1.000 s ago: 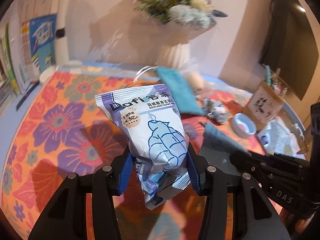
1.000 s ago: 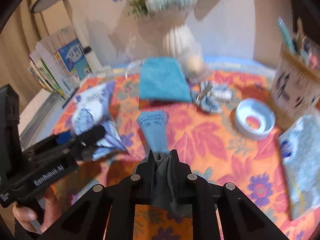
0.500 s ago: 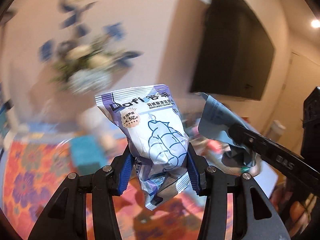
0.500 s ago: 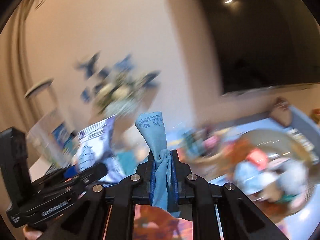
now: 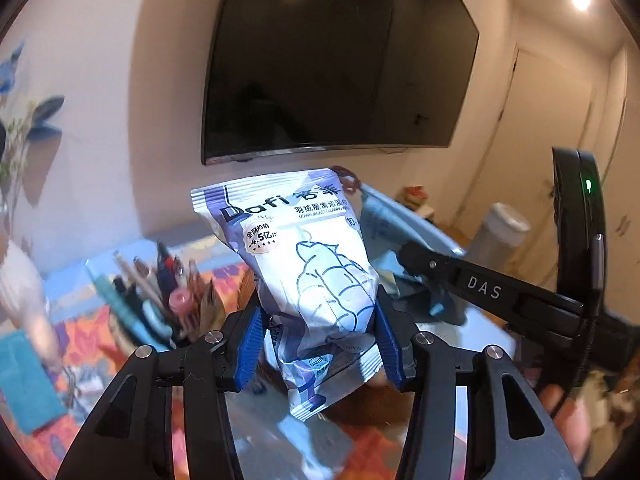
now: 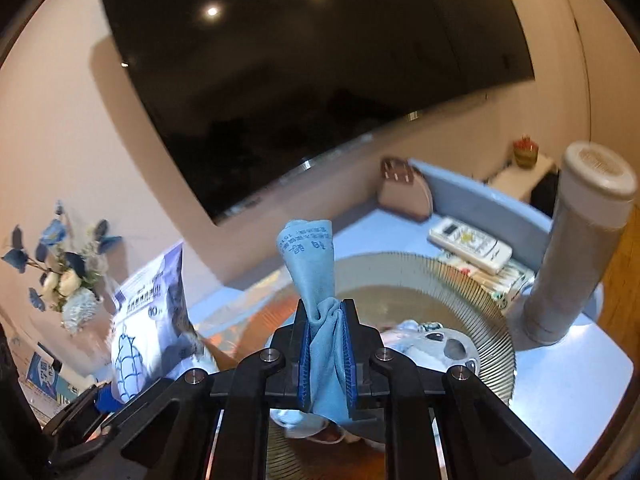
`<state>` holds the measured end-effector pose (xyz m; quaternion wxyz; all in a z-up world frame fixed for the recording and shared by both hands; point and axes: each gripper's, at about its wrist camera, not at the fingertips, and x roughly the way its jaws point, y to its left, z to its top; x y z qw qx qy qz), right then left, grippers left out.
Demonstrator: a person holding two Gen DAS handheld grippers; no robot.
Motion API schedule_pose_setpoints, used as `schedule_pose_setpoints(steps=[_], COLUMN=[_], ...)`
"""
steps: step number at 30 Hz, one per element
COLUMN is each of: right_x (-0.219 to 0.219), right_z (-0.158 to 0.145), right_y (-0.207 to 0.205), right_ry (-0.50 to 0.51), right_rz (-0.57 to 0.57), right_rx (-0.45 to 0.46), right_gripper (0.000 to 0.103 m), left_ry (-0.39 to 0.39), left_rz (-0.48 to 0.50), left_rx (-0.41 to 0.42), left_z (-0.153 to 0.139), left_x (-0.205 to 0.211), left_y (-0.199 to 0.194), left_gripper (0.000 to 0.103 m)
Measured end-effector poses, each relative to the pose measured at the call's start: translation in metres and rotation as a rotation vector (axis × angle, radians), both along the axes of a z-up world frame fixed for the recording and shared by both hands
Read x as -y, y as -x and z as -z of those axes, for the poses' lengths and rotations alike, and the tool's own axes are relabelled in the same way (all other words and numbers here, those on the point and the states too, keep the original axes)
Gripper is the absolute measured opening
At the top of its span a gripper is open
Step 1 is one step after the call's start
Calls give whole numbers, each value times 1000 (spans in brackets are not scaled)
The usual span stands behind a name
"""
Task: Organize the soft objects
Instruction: 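Carry the Dofi bag and teal cloth to the glass plate and release both, then move both open tools back over the tablecloth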
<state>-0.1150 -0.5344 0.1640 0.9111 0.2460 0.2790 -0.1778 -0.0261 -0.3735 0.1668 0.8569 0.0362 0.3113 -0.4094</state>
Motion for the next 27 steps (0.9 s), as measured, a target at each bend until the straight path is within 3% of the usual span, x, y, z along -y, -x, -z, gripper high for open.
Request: schedule_pose_setpoints(steps=[1,3,4,7,8,15,18,20,23,25,27], right_x=[4,11,14,16,16,8,-10,-26,-63,-100,-128], right_z=[5,14,18,20,20,2,-11,-17,-27,-32,-33], right_y=[-5,-15,-18,-14,-10,23,32,35,33,27,20], right_ry=[-10,-26,-41,-74,-75,-164,-155,-141,-94,-49,-14], right_rz=[-3,-1,-4,-5,-7,-46,-83,-113,-190,-281,-343], right_rx=[-20,-75,-107,-119,-102,-29,-6,10,31,35,31], right_gripper=[16,17,23,60,65,67,70,80,82,83,86], left_ry=[3,12,12,1,6,50,75,87,85,76,65], left_rz=[0,-2,-3,21,22,-28,-74,-113,-178,-228,-305], left_rx=[0,-12,-15,-65,-74,-93,-87,-75,-45,-12,16], left_z=[5,13,16,24,25,9,0,-5,-11,-14,-16], left_x=[5,11,12,10,5,-49,-80,-107,-156,-196,-231], left_y=[-2,-8,-10,-15,-12,-3,6,12,22,28,30], left_gripper=[69,81,81,81,81,81,81,81,82,97,99])
